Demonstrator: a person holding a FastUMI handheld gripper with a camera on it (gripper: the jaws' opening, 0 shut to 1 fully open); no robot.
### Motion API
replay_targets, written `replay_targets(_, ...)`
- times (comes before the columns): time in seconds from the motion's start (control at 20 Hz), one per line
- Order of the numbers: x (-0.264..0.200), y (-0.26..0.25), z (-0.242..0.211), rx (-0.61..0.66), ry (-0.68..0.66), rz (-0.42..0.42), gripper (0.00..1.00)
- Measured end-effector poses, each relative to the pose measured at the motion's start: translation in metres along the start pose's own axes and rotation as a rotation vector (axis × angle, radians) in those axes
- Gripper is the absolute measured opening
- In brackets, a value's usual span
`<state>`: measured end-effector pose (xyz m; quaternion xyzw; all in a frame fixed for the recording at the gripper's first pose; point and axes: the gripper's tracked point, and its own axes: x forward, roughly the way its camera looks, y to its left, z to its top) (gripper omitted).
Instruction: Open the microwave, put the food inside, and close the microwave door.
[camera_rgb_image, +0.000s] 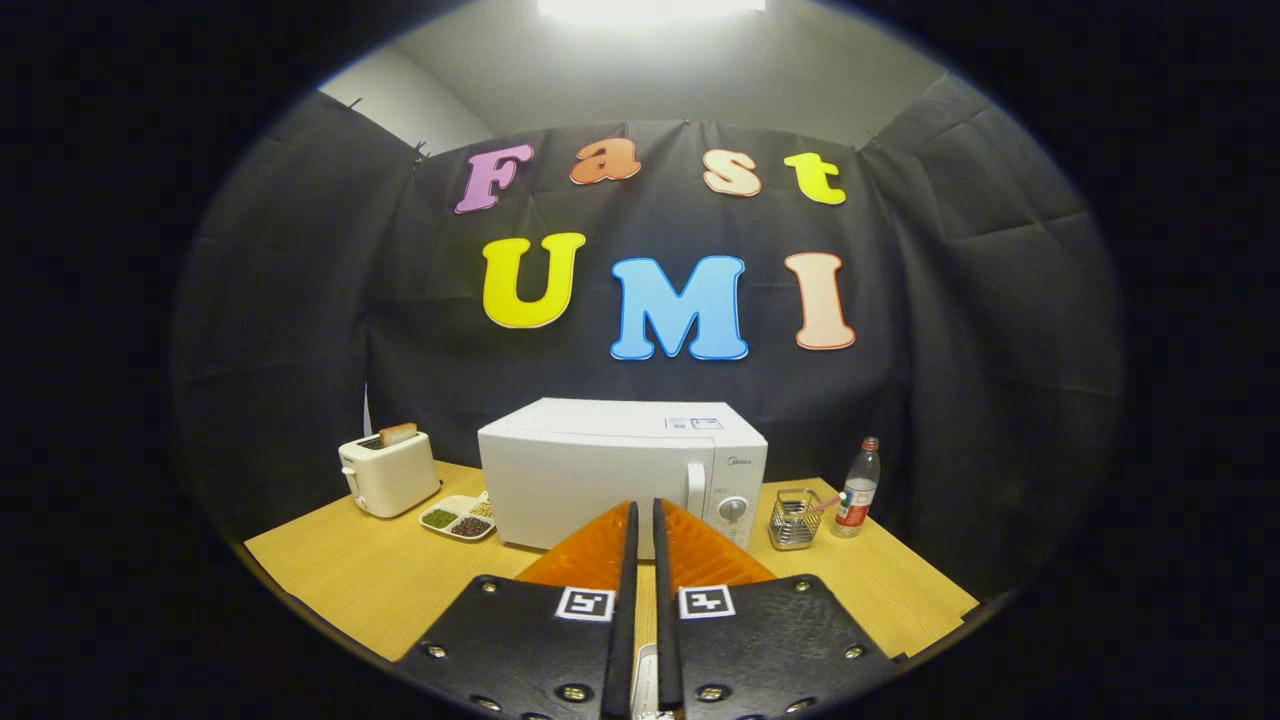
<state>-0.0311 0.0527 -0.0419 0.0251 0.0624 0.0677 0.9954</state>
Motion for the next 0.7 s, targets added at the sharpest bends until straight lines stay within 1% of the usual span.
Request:
replay_targets(0.05, -0.007, 0.002, -0.003, 0.013, -0.001, 0.013, 0.16)
replay_targets(0.1, -0.014, 0.003, -0.006, 0.023, 0.002, 0.023, 0.43)
replay_targets(0.15, -0.019, 0.003, -0.008, 0.029, 0.0, 0.03, 0.56)
replay_targets(0.2, -0.024, -0.002, -0.009, 0.033, -0.005, 0.018, 0.82)
replay_targets(0.25, -0.028, -0.005, -0.009, 0.038, -0.013, 0.004, 0.94)
replay_targets(0.3, -0.031, -0.007, -0.006, 0.044, -0.02, 0.001, 0.98)
replay_targets(0.7, -0.038, -0.006, 0.008, 0.029, -0.043, 0.01, 0.98)
